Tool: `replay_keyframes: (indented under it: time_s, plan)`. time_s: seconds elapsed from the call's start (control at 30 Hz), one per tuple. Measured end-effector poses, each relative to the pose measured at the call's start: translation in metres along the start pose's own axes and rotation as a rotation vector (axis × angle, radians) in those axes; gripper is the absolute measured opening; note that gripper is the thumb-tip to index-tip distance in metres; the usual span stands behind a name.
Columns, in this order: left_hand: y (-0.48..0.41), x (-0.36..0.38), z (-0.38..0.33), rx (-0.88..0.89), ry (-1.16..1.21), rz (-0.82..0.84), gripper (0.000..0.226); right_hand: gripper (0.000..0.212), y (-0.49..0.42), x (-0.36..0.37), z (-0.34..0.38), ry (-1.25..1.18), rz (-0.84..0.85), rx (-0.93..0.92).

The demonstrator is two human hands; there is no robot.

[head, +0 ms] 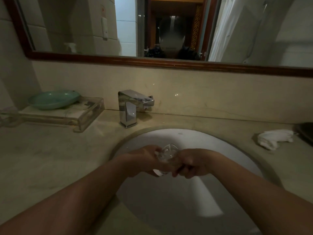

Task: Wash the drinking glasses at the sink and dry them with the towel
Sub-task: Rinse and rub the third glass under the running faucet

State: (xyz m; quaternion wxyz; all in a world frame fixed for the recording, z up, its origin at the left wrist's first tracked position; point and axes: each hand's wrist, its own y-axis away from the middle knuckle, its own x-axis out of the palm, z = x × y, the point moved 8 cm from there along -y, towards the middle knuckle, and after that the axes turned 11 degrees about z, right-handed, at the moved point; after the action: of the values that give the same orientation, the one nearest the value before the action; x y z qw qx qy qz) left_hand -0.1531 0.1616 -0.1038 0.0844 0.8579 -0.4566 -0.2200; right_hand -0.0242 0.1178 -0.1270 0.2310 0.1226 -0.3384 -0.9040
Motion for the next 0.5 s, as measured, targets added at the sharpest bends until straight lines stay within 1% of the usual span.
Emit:
replay_keyframes:
  time_s: [0.1, 0.17, 0.2, 0.23, 0.3, 0.33, 0.37, 0.43, 0.5]
  plan:
    - [-0.003, -0.001, 0.004, -0.029, -0.043, -0.004, 0.071, 0.012, -0.001, 0.000, 0.001, 0.141, 0.003, -0.009]
    - [-0.003, 0.001, 0.003, -0.028, -0.055, -0.002, 0.083, 0.014, 0.002, -0.002, 0.005, 0.211, -0.035, -0.061]
    - [-0.001, 0.003, 0.000, -0.012, -0.053, -0.002, 0.085, 0.014, 0.003, -0.004, 0.008, 0.237, -0.063, -0.096]
    - [0.000, 0.004, -0.002, 0.002, -0.049, -0.006, 0.084, 0.016, 0.004, -0.005, 0.010, 0.269, -0.094, -0.128]
    - [0.002, 0.007, -0.006, 0.020, -0.052, -0.011, 0.082, 0.028, 0.003, -0.010, 0.011, 0.333, -0.169, -0.171]
    - [0.002, 0.008, -0.008, 0.026, -0.052, -0.011, 0.081, 0.029, 0.004, -0.013, 0.013, 0.349, -0.202, -0.180]
    - [0.002, 0.007, -0.008, 0.027, -0.057, -0.018, 0.079, 0.026, 0.005, -0.016, 0.014, 0.345, -0.229, -0.187]
    - [0.004, 0.003, -0.011, 0.048, -0.060, -0.064, 0.073, 0.014, 0.009, -0.019, 0.017, 0.272, -0.250, -0.198]
    - [0.006, -0.003, -0.013, 0.083, 0.018, -0.128, 0.068, 0.022, 0.012, -0.019, 0.017, 0.155, -0.241, -0.219]
